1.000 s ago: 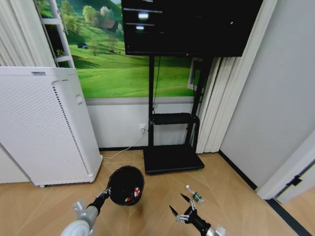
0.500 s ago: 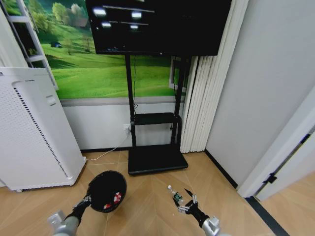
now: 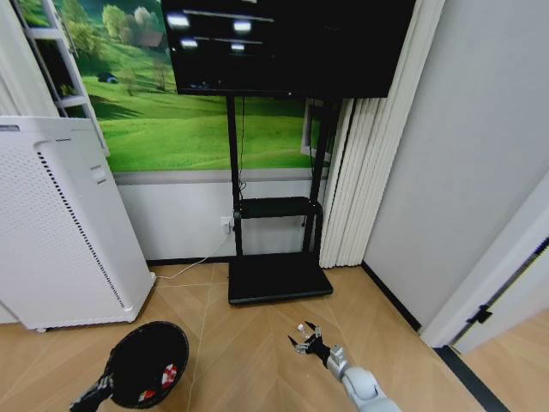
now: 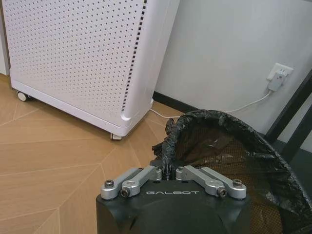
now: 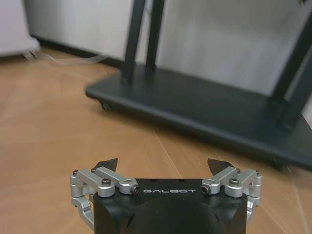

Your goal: Pick up the trash bin and place the garbage on the floor into it.

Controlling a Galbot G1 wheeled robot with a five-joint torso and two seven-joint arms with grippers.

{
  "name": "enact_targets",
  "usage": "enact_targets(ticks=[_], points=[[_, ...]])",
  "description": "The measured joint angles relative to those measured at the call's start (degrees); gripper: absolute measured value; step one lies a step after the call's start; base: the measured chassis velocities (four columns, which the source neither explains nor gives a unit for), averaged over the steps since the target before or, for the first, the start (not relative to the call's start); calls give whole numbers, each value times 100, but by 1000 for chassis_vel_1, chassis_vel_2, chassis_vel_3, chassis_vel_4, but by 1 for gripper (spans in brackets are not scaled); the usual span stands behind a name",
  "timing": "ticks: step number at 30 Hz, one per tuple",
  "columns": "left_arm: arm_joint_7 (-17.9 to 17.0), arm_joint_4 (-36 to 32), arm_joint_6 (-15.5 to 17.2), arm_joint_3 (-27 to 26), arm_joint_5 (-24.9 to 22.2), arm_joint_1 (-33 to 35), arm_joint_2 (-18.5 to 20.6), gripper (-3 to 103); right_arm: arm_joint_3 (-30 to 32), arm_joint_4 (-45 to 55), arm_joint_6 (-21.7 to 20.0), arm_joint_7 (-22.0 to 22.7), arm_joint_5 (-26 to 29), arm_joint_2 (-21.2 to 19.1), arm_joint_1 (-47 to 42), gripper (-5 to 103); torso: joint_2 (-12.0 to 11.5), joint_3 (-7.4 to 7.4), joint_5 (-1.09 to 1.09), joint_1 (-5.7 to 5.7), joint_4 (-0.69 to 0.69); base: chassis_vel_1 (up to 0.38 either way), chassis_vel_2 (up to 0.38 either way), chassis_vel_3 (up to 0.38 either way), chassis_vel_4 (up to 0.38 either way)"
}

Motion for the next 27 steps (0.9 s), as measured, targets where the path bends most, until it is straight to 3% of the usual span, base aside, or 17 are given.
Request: enact_targets(ticks=[2,4,8,14,21,24,27], points=[[31,17,-23,-8,35,0,-36,7,-39,-100,-128,121,-40,2,61,100,0,0,-2,0,0,0,0,0,0],[134,-24,-48,21,115,46,-223,7,-240,-500,-576,422,-209,37,345,100,0,0,0,0,1,0,0,0,0],[210,-48,-75,34,169,74,-336,7,-453,-890,-775,567,-365,69,642,100,0,0,-1,0,3,0,0,0,0],[249,-47,-112,5,187,107,-371,7,-601,-1541,-790,627,-620,192,1005,100,0,0,-1,0,1,0,0,0,0],[252,-55,-137,-6,211,110,-454,7,-458,-2493,-586,808,-1302,472,1507,100,0,0,-1,1,1,0,0,0,0],[258,-63,-148,92,291,98,-459,7,-257,-3026,-470,1235,-1676,677,1862,102,0,0,-1,0,4,0,0,0,0],[257,-76,-148,116,293,79,-441,7,-217,-3161,-548,1377,-1768,713,1955,100,0,0,-1,0,4,0,0,0,0]])
